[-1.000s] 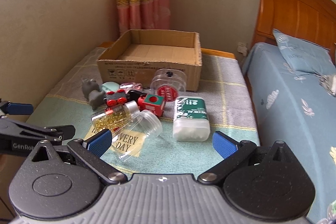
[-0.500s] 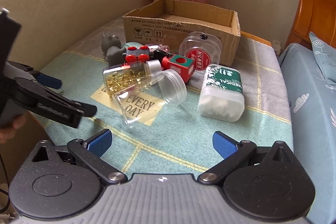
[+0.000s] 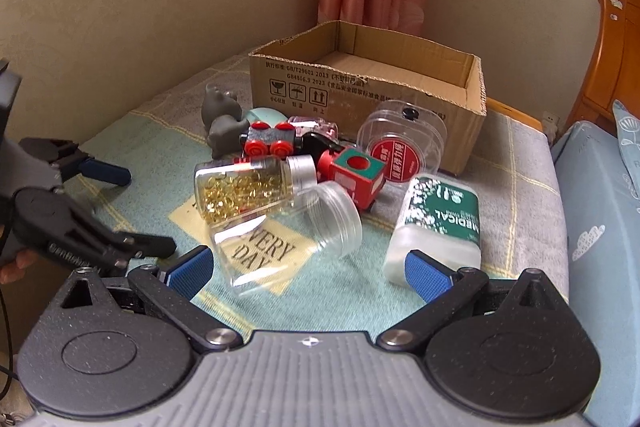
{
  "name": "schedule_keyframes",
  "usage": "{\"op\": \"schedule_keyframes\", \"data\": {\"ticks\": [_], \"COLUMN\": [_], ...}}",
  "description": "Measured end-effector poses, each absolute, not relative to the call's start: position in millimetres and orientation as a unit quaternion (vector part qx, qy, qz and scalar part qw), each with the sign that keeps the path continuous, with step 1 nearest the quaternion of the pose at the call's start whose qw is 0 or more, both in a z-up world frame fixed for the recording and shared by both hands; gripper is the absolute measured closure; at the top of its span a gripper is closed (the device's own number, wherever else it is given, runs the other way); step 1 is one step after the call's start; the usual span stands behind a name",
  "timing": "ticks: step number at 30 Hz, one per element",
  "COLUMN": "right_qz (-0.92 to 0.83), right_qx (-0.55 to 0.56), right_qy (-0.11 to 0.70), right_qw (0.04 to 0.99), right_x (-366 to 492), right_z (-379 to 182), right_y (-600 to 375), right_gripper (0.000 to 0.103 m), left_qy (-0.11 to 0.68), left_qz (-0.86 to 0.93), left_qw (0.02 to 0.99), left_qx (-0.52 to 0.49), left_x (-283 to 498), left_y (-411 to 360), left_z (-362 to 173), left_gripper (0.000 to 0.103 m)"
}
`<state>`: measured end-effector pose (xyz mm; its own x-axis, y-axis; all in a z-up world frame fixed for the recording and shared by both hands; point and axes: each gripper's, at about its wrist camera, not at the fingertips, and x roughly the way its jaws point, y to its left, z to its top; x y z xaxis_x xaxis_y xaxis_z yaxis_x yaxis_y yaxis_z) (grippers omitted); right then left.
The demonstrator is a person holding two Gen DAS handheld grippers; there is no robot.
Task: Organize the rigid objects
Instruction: 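Grasp the grey cat figurine with the left tool while the right tool grasps the clear empty jar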
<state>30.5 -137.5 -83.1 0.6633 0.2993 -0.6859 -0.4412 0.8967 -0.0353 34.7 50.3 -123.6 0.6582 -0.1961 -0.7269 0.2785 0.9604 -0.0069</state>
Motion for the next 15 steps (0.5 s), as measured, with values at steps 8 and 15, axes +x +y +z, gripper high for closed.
{"op": "schedule_keyframes", "data": {"ticks": [8, 15], "right_qz": [0.257, 0.297], "right_qx": [-0.090, -0.071], "right_qy": [0.364, 0.418], "right_qw": [0.890, 0.856], "right_x": [66, 58], "right_z": [-87, -97], "right_y": [-127, -129], "right_gripper": [0.000, 0.000], "left_qy": [0.392, 0.381], "left_qz": [-0.154, -0.169], "left_qw": [0.905, 0.906], "left_qx": [0.064, 0.072], "left_x": [56, 87], "left_y": [58, 68], "left_z": [-123, -125], "left_gripper": [0.000, 0.000]}}
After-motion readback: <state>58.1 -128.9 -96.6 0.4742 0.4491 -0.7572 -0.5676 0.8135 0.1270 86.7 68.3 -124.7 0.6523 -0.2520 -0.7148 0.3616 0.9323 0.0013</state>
